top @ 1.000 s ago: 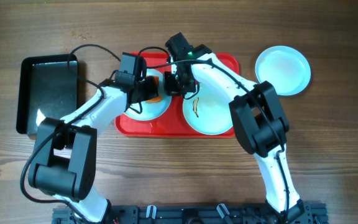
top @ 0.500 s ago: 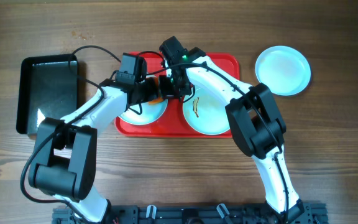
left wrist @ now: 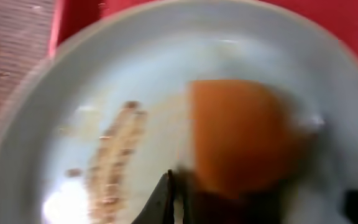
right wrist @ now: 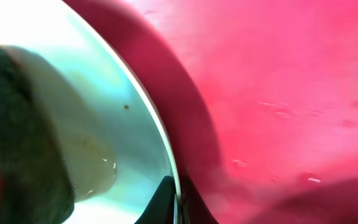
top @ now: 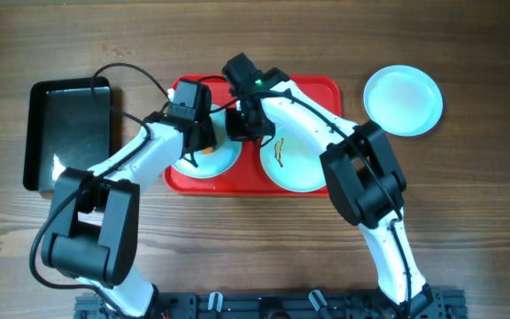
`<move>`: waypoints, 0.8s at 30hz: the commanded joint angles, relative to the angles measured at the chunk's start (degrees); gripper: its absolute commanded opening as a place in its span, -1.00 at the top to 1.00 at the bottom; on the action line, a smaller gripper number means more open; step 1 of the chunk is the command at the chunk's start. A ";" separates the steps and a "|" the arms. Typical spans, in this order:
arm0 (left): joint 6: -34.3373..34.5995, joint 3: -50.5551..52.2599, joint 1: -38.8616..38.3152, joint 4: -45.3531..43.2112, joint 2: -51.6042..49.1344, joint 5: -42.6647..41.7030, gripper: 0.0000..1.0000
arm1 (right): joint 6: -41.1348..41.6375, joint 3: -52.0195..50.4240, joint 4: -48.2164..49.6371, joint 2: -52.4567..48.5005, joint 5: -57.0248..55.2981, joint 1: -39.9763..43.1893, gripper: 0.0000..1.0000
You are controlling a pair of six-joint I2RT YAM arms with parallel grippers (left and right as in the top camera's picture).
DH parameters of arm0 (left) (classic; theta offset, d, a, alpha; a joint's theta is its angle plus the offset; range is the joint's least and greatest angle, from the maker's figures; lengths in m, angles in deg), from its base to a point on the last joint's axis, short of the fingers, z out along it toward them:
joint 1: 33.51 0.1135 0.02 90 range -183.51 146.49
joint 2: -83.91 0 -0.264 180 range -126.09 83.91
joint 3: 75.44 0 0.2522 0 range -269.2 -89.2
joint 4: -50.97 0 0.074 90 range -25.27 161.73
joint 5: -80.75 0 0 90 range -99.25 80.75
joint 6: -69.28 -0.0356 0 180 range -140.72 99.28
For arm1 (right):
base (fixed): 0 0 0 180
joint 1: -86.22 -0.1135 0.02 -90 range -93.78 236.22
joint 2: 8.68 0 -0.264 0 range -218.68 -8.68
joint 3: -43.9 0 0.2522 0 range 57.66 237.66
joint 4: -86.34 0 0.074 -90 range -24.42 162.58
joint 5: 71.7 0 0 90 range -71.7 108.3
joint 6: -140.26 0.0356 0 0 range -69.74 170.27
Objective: Clean dirty plates on tray and stack at the side
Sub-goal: 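Keep scrubbing the plate with the left gripper while the right holds its rim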
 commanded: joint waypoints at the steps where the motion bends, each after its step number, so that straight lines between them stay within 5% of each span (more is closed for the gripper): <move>1: 0.13 0.79 0.35 0.31 -1.27 4.39 0.92 | -0.04 -0.92 -1.42 -2.10 -8.98 0.70 0.91; 13: 0.13 0.76 0.35 -0.70 4.55 -8.20 0.89 | -0.04 -0.68 -1.79 -0.90 -9.09 0.68 0.86; 16: 0.13 0.76 0.35 -1.53 5.09 -10.78 0.39 | -0.17 -0.68 -1.84 -0.90 -8.04 0.68 0.73; 24: 0.37 0.76 0.35 -5.01 5.07 -18.78 -0.19 | -0.22 -0.68 -1.60 -0.90 -6.64 0.68 0.88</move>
